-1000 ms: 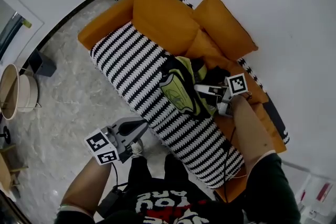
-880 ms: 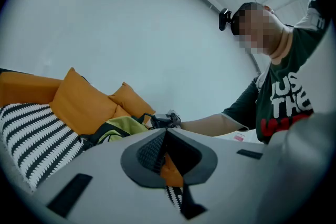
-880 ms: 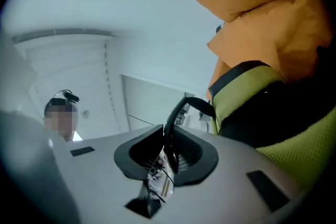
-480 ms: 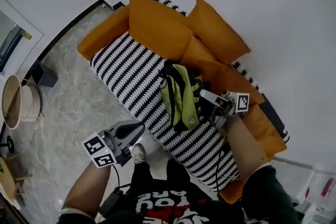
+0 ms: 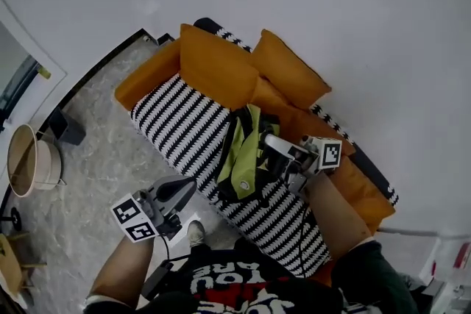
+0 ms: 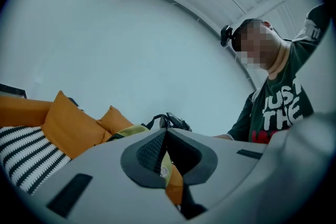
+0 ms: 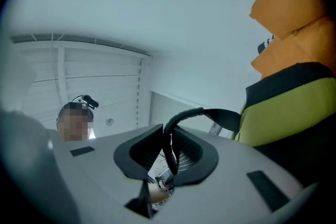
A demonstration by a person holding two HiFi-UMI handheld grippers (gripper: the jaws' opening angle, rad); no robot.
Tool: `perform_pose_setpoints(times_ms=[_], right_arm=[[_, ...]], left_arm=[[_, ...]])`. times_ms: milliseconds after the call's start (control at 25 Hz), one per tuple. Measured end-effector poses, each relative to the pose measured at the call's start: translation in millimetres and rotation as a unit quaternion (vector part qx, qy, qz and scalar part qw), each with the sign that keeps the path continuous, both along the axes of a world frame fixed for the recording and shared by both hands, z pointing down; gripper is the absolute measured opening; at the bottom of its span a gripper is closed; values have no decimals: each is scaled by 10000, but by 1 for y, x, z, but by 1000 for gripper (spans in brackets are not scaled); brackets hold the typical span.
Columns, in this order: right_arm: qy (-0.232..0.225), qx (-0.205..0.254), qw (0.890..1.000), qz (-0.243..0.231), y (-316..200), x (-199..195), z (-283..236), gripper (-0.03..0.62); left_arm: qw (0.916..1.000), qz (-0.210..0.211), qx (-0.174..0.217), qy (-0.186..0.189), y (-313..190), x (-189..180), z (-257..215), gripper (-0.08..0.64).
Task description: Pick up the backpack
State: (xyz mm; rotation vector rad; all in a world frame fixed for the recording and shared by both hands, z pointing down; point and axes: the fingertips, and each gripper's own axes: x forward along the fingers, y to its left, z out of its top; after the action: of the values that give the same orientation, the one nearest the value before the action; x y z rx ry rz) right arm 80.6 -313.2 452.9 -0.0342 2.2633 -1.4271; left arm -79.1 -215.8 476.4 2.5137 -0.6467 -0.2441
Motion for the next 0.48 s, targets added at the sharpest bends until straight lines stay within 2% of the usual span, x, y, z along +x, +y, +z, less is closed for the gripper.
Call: perform_pose_setpoints(times_ms=[240, 480], right_arm=[[161, 460, 9988, -61, 11, -14, -69, 71], [-123, 644, 9974, 313, 0, -17, -136, 71]], left_arm=[[9989, -217, 408, 3, -1, -13, -53, 12], [9955, -427, 828, 150, -13, -34, -107, 12]])
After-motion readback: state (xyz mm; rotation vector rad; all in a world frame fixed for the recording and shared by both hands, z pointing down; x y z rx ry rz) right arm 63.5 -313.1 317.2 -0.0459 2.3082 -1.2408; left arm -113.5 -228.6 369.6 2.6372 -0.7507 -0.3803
